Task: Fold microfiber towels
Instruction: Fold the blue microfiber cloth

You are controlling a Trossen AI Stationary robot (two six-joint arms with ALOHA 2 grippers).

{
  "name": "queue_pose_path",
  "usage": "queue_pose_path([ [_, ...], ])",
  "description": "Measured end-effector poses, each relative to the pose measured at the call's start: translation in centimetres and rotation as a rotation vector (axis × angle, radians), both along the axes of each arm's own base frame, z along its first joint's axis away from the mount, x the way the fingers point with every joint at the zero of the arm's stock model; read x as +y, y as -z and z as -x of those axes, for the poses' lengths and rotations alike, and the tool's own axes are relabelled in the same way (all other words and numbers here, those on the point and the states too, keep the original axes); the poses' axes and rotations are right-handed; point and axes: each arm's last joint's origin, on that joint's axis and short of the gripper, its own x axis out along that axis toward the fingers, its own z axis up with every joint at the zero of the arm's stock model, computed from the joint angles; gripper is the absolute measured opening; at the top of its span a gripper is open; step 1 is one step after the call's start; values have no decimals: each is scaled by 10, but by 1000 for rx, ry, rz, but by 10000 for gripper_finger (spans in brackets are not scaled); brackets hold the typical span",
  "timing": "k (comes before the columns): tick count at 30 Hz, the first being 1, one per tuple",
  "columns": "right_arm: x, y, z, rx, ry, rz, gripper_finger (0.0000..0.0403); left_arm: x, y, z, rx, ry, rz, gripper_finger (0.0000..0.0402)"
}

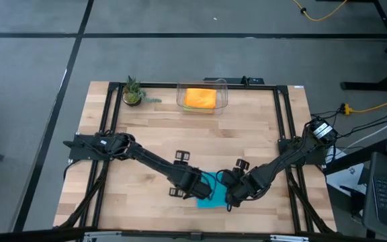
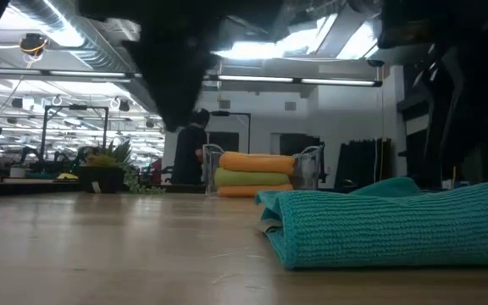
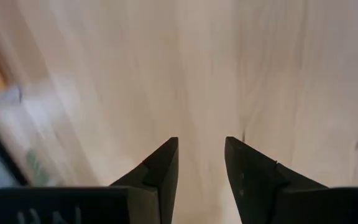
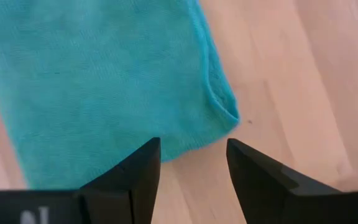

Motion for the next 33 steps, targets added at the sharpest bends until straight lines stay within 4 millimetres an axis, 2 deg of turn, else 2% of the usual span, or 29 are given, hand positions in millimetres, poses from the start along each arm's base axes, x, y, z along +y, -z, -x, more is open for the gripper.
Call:
queue_pose_path([
  [5,1,0,-1,-13,-2,-9,187,-19,1,10,-6,10,-8,124],
  [11,2,-1,-3,-32,-3,-24,187,-39,-13,25,-75,59,-46,124],
  [15,5,-1,-1,-20,-15,-36,187,-41,-32,33,-174,43,-65,124],
  [18,14,-9,9,-53,-31,-29,182,-40,-34,37,-207,24,-65,124],
  [21,26,-27,24,-136,-69,42,173,-38,-32,39,-239,13,-48,124],
  [25,39,-41,45,-234,-123,116,161,-30,-18,36,-291,-11,-10,124],
  [30,52,-38,57,-257,-173,116,156,-14,2,47,-296,-77,-70,124],
  [33,56,-30,58,-252,-185,123,155,-9,12,56,-311,-157,-33,124],
])
